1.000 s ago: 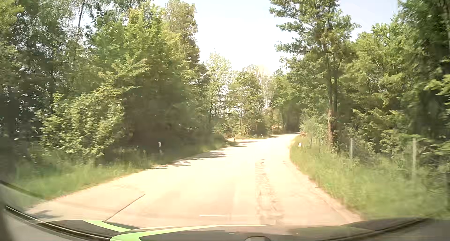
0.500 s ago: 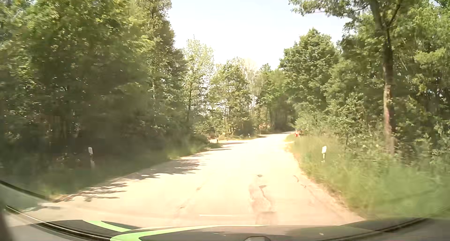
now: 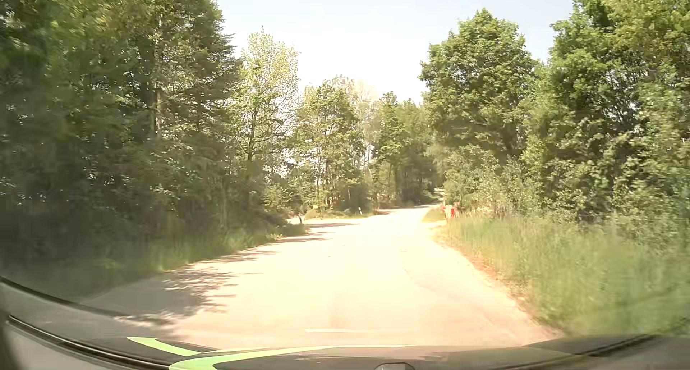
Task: Follow the waypoints while adhering to traffic rules and regulations
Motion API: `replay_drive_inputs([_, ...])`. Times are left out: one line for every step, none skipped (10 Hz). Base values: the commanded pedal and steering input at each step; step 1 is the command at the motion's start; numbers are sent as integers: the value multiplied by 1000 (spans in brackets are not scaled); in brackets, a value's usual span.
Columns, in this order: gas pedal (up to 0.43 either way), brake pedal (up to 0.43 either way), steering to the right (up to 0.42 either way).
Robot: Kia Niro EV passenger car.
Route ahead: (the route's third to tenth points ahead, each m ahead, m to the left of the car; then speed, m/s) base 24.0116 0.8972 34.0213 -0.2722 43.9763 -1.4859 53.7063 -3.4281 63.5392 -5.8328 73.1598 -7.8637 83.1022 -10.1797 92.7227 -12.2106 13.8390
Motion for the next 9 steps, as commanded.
replay_drive_inputs([47,0,34])
replay_drive_inputs([47,0,33])
replay_drive_inputs([47,0,31])
replay_drive_inputs([47,0,29])
replay_drive_inputs([47,0,25])
replay_drive_inputs([47,0,19])
replay_drive_inputs([47,0,12])
replay_drive_inputs([47,0,6])
replay_drive_inputs([47,0,6])
